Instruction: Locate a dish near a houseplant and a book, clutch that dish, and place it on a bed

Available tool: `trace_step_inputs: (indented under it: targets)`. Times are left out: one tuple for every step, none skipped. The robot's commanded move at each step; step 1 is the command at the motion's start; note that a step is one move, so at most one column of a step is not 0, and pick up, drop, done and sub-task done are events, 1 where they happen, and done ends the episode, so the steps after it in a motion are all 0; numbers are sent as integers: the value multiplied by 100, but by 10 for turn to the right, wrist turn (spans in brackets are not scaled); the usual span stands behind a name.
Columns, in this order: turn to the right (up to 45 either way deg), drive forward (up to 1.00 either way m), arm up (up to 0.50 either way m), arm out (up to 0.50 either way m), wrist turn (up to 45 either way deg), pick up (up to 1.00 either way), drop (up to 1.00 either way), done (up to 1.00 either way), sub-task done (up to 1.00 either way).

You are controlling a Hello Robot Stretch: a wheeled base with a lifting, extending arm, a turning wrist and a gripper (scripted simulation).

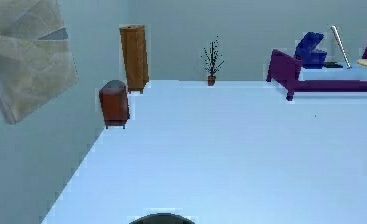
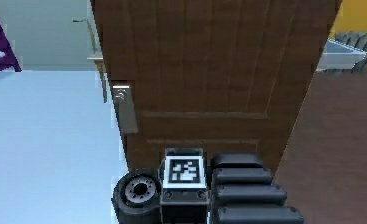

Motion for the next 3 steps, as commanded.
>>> trace_step_inputs:
  targets:
    - [0, 45, 0, 0, 0, 0, 0, 0, 0]
    - [450, 0, 0, 0, 0, 0, 0, 0, 0]
    - [90, 0, 0, 0, 0, 0, 0, 0, 0]
